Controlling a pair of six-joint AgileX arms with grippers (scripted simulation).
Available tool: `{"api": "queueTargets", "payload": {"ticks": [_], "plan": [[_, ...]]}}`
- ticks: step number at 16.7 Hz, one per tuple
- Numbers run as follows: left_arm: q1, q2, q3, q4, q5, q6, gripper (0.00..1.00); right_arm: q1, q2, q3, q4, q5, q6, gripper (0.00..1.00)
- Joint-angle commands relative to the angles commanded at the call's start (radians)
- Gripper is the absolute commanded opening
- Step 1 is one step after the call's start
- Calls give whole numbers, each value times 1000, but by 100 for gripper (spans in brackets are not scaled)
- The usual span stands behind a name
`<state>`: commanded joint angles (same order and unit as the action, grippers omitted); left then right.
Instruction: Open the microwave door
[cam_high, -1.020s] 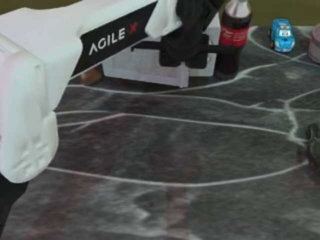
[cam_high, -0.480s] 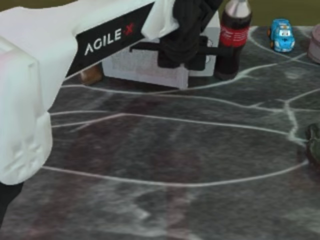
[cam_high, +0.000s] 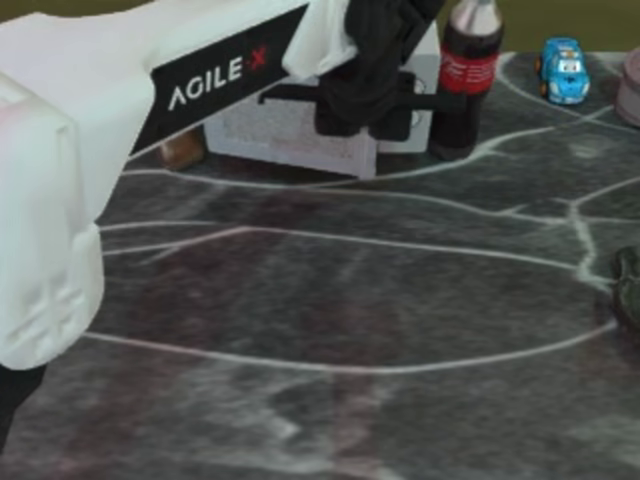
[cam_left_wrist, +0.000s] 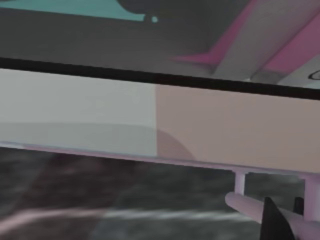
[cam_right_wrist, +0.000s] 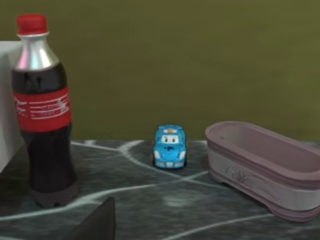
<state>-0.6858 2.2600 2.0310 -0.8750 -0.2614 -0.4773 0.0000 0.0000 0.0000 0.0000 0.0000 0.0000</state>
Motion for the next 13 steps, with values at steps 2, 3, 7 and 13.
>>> {"api": "queueTargets", "payload": {"ticks": [2, 3, 7, 13], "plan": [[0, 0, 0, 0, 0, 0, 0, 0, 0, 0, 0, 0, 0, 100], [0, 0, 0, 0, 0, 0, 0, 0, 0, 0, 0, 0, 0, 100], [0, 0, 0, 0, 0, 0, 0, 0, 0, 0, 0, 0, 0, 100], [-6, -7, -16, 10, 9, 4, 0, 0, 0, 0, 0, 0, 0, 100]]}}
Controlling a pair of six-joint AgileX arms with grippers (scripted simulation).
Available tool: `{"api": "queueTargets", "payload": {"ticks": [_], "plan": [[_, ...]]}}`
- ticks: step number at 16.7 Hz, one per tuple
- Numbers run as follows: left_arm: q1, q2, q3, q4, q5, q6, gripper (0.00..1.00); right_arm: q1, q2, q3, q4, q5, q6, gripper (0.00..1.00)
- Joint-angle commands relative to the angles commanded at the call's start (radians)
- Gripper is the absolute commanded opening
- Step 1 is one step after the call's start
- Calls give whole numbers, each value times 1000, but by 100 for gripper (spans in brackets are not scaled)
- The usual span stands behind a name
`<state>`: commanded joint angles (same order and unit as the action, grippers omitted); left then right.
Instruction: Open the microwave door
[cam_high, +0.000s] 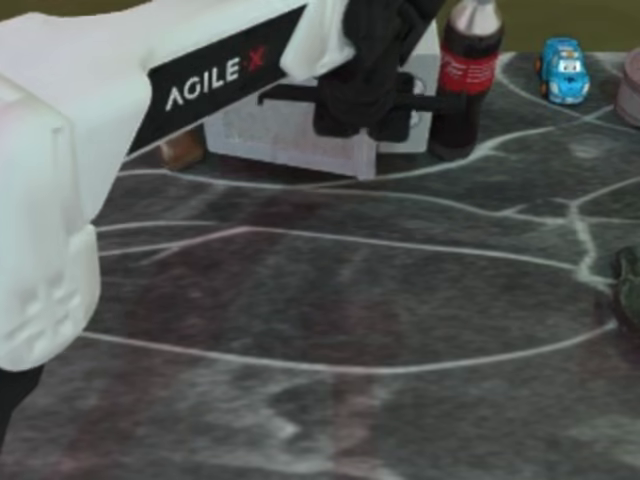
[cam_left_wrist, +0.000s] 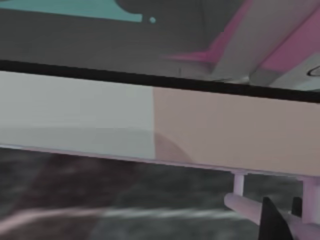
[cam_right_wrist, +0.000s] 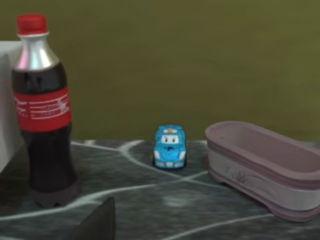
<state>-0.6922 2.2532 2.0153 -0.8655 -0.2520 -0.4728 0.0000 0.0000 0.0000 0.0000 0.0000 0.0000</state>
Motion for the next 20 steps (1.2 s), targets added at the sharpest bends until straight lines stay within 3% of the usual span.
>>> {"api": "queueTargets", "payload": {"ticks": [6, 20], "plan": [[13, -64, -103, 54, 23, 63, 0, 0, 0, 0, 0, 0, 0, 100], [13, -65, -103, 54, 23, 63, 0, 0, 0, 0, 0, 0, 0, 100]]}}
